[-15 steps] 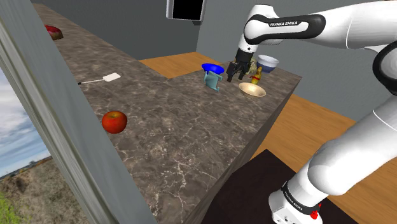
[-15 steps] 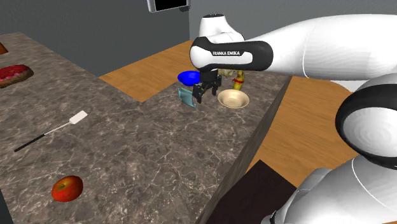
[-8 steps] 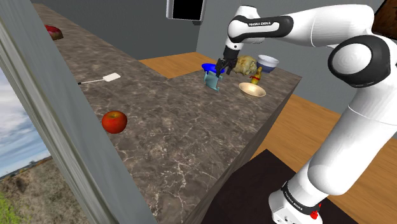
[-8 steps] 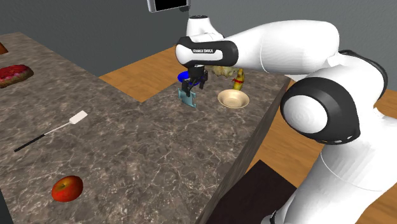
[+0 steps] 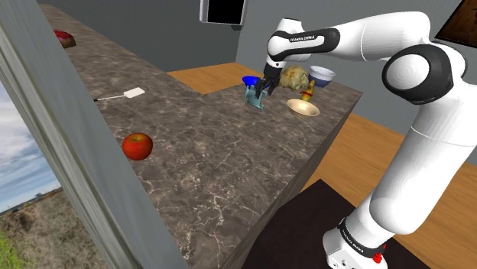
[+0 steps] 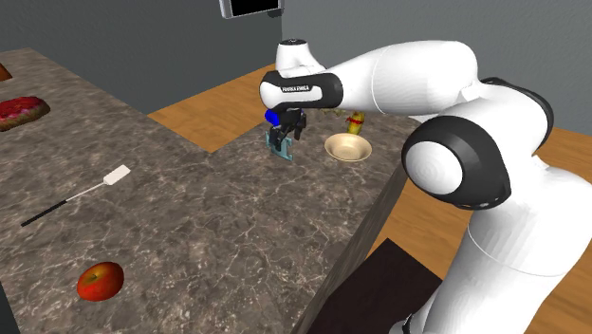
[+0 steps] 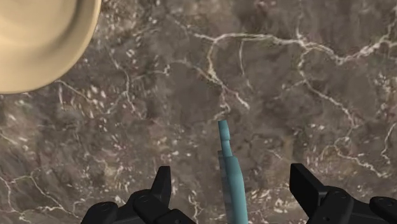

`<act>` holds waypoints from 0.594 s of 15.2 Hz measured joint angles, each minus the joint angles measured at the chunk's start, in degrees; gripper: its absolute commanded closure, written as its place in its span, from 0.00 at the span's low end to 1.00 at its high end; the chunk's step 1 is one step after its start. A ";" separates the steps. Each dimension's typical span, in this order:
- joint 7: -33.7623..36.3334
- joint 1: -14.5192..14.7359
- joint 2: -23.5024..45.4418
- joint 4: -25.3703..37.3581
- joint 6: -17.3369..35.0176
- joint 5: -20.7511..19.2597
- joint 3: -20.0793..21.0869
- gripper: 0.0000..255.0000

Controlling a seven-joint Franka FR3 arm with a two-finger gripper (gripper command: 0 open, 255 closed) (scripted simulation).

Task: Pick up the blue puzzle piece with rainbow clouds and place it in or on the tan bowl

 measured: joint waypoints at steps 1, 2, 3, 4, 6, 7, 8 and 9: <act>0.04 0.02 0.25 -0.08 0.32 0.04 0.03 0.00; 0.04 0.03 0.32 -0.24 0.56 0.05 0.04 0.00; 0.04 0.03 0.34 -0.32 0.66 0.05 0.04 0.00; 0.03 0.03 0.34 -0.36 0.72 0.06 0.04 0.00; 0.03 0.03 0.35 -0.39 0.77 0.06 0.04 0.00; 0.03 0.03 0.35 -0.40 0.78 0.06 0.04 0.00; 0.03 0.03 0.35 -0.40 0.78 0.06 0.04 1.00; 0.03 0.03 0.35 -0.40 0.78 0.06 0.04 1.00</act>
